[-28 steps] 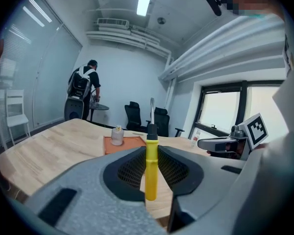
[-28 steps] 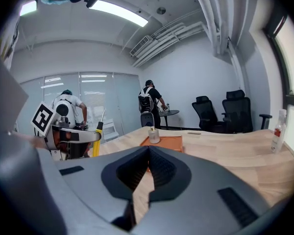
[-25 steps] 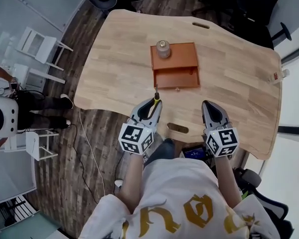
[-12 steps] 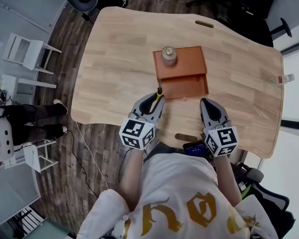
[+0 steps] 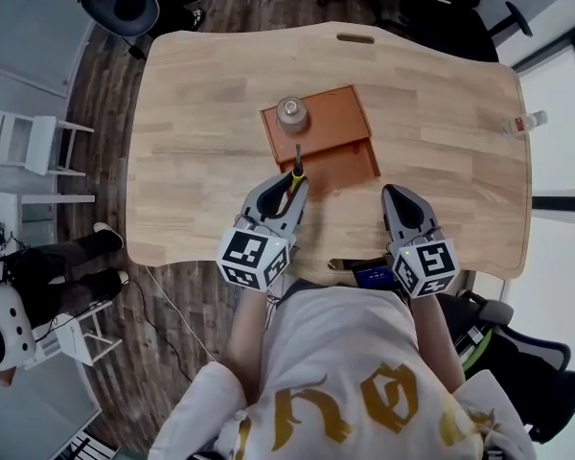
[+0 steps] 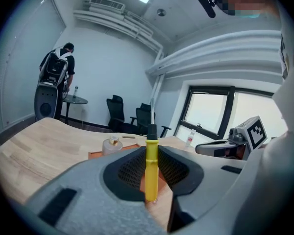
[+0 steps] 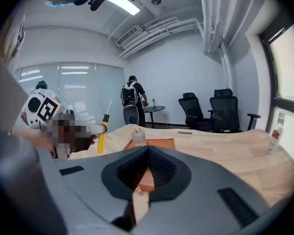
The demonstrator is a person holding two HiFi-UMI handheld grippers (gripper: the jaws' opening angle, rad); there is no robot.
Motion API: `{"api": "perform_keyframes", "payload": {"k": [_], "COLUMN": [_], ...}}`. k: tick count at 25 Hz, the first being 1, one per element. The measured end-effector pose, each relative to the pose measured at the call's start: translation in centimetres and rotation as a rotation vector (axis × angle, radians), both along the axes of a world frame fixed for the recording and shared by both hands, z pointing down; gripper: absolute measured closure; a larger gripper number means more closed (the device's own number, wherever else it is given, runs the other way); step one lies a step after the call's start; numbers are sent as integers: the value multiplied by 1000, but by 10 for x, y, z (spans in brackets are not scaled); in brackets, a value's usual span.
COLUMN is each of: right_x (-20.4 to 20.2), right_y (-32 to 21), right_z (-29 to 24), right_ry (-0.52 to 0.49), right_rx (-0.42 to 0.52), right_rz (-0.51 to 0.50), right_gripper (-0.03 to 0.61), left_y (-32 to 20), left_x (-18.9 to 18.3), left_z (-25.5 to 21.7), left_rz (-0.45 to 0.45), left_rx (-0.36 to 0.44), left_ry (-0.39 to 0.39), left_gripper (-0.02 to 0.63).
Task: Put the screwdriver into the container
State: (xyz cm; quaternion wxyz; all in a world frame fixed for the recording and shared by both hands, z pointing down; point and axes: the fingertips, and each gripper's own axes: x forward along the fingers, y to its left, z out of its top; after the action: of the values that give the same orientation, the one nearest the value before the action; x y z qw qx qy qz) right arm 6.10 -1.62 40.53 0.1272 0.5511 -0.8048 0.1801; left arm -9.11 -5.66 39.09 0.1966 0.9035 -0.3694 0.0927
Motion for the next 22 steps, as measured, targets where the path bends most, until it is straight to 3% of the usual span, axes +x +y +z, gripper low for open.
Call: {"api": "perform_keyframes", "payload": {"k": [10,22], "right_x": [13,18], "right_y": [-18,-15], "right_z": [-14,0], "right_ry": [-59,-60], "right_rx": [75,39], "right_rz": [-25,-38], "right_gripper": [568,568], "left_y": [-4,7], "left_x": [24,15], "left_z": [-14,6], "left_rz": [-13,-56], "left_rx": [36,-13], "left_ry": [6,-23], "left_gripper": [538,538]}}
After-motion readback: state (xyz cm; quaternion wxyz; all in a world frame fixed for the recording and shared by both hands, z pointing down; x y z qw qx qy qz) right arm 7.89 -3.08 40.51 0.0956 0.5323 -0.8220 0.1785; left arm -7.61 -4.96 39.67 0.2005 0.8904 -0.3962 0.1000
